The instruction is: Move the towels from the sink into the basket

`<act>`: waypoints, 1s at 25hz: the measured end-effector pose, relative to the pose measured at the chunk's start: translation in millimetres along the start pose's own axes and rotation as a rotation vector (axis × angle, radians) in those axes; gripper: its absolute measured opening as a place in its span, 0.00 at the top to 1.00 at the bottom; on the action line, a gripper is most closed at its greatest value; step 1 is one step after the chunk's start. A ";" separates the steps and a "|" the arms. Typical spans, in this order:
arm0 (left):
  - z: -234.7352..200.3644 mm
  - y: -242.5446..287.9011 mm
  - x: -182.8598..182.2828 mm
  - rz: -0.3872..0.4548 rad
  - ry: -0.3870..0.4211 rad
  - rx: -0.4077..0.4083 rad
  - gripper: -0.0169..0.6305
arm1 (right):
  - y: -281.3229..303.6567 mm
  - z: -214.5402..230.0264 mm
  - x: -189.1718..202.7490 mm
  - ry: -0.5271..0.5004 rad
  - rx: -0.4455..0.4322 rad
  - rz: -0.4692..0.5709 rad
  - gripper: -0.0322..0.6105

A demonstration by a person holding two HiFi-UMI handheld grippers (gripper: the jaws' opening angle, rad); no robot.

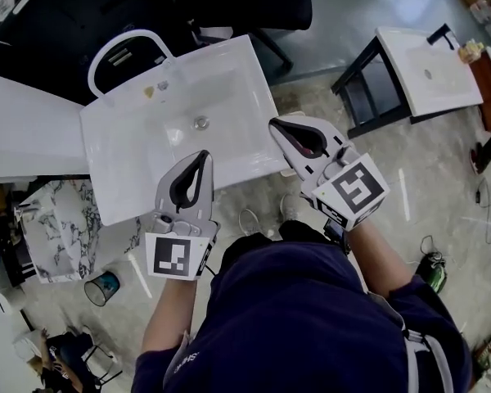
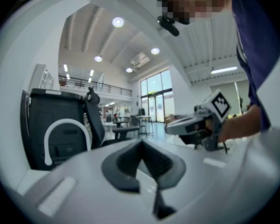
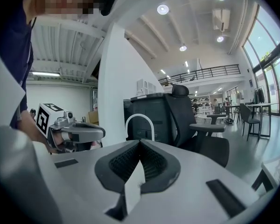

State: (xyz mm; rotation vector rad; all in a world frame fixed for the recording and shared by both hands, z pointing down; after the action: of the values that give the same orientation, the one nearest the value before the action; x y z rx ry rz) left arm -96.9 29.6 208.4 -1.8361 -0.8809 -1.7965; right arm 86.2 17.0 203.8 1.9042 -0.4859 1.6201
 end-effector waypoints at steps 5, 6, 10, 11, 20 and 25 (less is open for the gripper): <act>4.8 12.5 -8.3 0.007 0.012 -0.030 0.97 | -0.2 8.7 -3.5 0.001 -0.032 0.023 0.94; 6.7 15.4 -9.8 0.009 0.015 -0.033 0.97 | -0.6 10.5 -3.5 0.003 -0.037 0.026 0.94; 13.6 25.1 -13.6 0.014 0.024 -0.044 0.97 | -2.5 16.5 -4.1 0.004 -0.059 0.037 0.94; 15.2 27.0 -13.9 0.016 0.024 -0.047 0.97 | -3.0 17.9 -4.4 0.002 -0.064 0.039 0.94; 23.9 36.5 -12.5 0.026 0.011 -0.073 0.97 | -6.6 25.3 -7.0 -0.009 -0.096 0.045 0.94; 29.5 37.2 -11.2 0.037 -0.012 -0.083 0.97 | -10.3 24.7 -4.8 -0.009 -0.102 0.043 0.94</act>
State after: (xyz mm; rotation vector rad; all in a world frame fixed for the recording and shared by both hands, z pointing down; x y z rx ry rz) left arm -49.5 22.0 199.9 -1.9034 -0.7823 -1.8259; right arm 110.5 8.6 194.8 1.8379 -0.6051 1.5844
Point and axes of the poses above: the fingertips, and each gripper's own axes: y forward along the fingers, z to its right, x out of its underside, the point moved 6 cm from there along -y, backward along the fingers, and after that the axes turned 8 degrees about -y, right-handed, at the moved point
